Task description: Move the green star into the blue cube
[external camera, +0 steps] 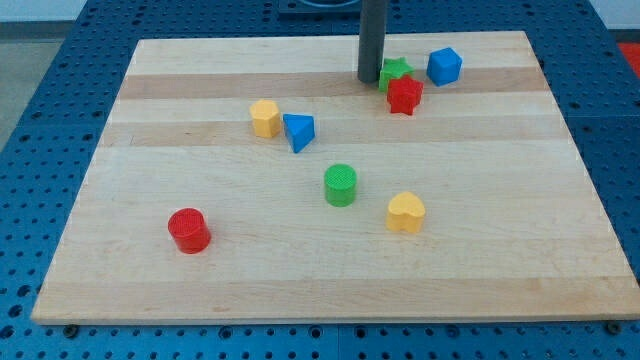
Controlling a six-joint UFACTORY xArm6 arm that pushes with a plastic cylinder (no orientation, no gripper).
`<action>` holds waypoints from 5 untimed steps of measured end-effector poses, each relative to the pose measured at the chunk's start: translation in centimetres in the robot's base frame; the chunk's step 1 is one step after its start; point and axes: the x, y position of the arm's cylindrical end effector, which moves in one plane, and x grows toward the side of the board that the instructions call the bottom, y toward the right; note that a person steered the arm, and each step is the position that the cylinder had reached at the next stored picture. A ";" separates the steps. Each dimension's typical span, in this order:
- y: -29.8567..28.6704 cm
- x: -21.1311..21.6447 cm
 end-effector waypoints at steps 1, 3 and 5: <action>-0.2 1.6; 3.1 1.1; 4.4 -0.5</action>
